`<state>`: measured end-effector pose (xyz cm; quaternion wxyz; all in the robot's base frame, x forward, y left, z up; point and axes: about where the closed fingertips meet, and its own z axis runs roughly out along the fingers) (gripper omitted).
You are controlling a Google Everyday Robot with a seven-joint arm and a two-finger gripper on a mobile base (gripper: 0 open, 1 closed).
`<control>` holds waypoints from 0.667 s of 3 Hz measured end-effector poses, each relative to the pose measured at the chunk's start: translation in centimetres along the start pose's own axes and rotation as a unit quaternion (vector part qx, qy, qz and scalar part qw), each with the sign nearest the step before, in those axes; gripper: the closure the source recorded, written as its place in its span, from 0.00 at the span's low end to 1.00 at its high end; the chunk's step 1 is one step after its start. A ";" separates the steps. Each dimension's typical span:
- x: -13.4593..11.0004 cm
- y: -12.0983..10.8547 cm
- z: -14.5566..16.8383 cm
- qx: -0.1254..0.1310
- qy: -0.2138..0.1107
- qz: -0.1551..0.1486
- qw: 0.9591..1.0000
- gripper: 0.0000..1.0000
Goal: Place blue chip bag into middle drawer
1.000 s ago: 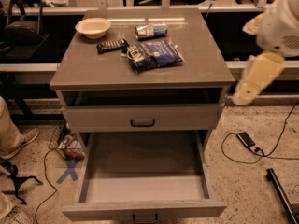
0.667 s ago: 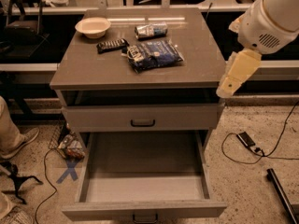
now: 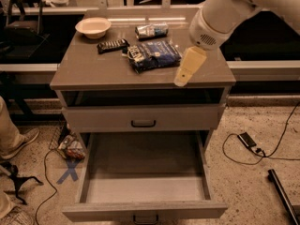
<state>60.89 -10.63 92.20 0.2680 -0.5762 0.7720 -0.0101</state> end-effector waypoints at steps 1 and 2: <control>0.1 -0.2 0.1 0.003 -0.003 0.001 1.000 0.00; 0.5 -1.5 1.4 0.016 -0.016 0.009 1.000 0.00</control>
Offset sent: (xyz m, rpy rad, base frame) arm 0.0376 -0.0126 -0.0164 0.0621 -0.0707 -0.0407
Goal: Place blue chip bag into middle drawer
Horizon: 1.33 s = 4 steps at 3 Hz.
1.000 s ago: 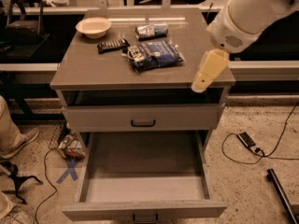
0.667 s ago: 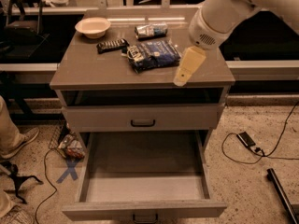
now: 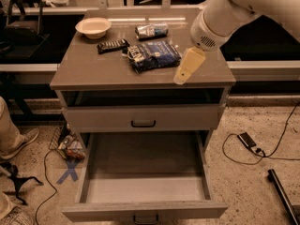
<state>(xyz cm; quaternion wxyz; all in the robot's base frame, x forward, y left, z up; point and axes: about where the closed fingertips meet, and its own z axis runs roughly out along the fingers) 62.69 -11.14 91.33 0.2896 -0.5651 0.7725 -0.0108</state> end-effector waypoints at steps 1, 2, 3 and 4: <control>0.4 -3.8 3.5 0.019 -0.005 0.014 1.000 0.00; 0.3 -7.5 8.3 0.019 -0.021 0.044 0.999 0.00; -0.5 -9.0 10.7 0.011 -0.034 0.054 0.998 0.00; -1.7 -9.6 12.4 0.001 -0.049 0.057 0.997 0.00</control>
Offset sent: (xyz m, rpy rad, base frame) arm 0.1426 -0.0108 -0.0603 0.1116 -0.0268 -0.1237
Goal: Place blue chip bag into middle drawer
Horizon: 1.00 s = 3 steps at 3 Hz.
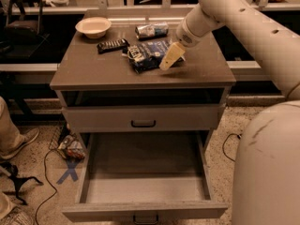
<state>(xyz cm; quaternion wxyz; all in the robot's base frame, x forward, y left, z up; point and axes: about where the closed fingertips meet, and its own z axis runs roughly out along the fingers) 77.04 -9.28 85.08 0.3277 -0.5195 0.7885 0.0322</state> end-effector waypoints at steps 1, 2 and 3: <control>-1.0 0.2 1.4 -0.014 -0.011 0.001 1.000 0.18; -1.6 0.4 2.3 -0.025 -0.017 0.003 1.000 0.42; -2.0 0.6 2.1 -0.026 -0.026 0.004 0.999 0.65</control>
Offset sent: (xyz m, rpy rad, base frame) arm 0.0166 0.0309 -0.0074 0.0645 0.0328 0.0399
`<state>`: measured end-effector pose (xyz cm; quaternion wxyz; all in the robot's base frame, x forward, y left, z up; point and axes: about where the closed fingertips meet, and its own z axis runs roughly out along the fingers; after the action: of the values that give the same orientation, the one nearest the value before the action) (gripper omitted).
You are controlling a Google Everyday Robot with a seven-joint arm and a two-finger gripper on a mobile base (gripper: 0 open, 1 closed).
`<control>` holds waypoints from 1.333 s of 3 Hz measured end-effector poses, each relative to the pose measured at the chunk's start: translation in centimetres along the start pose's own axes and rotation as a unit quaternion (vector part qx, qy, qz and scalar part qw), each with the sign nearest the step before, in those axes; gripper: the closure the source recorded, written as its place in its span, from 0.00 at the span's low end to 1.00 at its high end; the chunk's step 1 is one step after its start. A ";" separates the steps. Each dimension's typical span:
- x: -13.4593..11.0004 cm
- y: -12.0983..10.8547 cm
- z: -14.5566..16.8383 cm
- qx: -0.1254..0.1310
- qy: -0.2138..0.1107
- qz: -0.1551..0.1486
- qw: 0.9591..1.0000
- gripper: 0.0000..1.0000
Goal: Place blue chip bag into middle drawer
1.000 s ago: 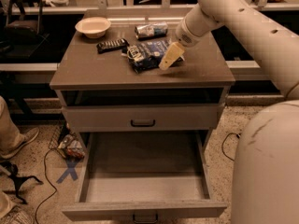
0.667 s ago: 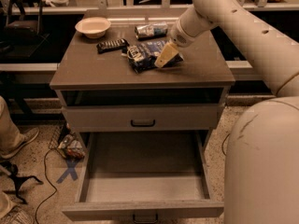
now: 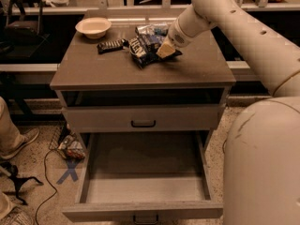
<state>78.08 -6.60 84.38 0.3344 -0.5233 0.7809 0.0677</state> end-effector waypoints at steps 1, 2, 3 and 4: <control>0.1 0.0 -3.3 0.028 -0.017 0.004 0.999 0.96; 1.2 1.0 -7.2 0.060 -0.014 0.017 0.998 1.00; 3.8 3.3 -11.5 0.091 0.017 0.050 0.994 1.00; 6.7 7.4 -14.7 0.092 0.074 0.092 0.989 1.00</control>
Offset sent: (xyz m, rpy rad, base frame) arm -0.0847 -0.0671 0.0716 -0.0031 -0.1304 -0.1664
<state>63.51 -15.14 89.89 0.3145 -0.4199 0.8512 -0.0129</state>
